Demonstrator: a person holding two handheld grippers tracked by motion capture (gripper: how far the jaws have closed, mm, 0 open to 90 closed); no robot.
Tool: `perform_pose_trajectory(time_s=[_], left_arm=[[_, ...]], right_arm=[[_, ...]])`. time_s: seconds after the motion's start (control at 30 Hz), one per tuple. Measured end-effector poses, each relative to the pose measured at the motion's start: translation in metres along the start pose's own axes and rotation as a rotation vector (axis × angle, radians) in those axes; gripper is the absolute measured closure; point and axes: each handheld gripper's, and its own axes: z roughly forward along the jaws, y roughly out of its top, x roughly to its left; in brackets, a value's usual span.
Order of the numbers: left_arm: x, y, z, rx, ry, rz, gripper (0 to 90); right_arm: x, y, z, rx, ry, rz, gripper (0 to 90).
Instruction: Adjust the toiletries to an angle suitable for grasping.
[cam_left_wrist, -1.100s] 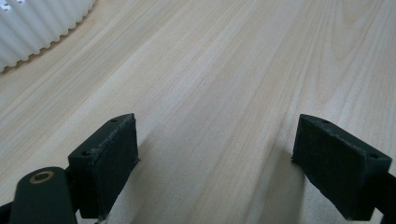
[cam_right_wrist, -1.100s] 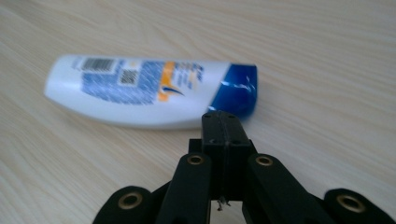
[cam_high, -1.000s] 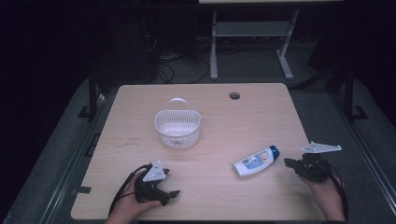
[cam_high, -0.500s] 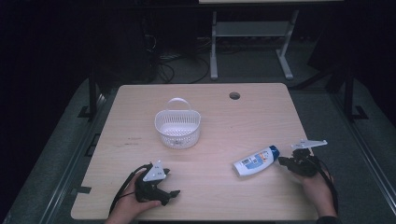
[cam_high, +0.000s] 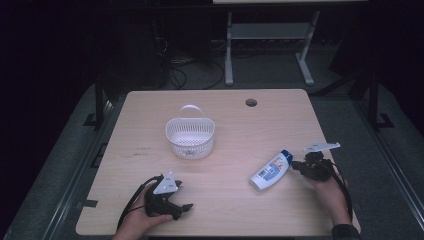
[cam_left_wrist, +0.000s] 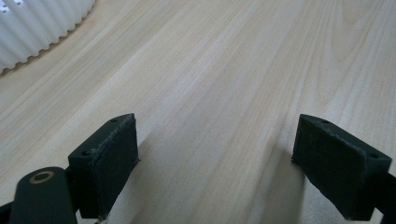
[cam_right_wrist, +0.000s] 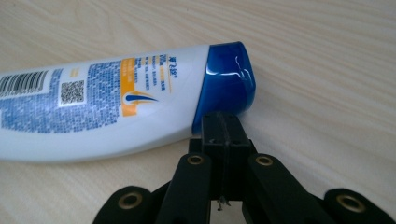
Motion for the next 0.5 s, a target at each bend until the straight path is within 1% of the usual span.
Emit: perform_pose_trajectory(time_s=[0.3,0.5], left_arm=[[0.000,0.000,0.000,0.003,0.000,0.003,13.1],[0.000,0.000,0.000,0.003,0.000,0.003,13.1]], right_arm=[[-0.001,0.013,0.011,-0.009,-0.001,0.006,89.8],[-0.001,0.016,0.018,-0.014,-0.001,0.014,89.8]])
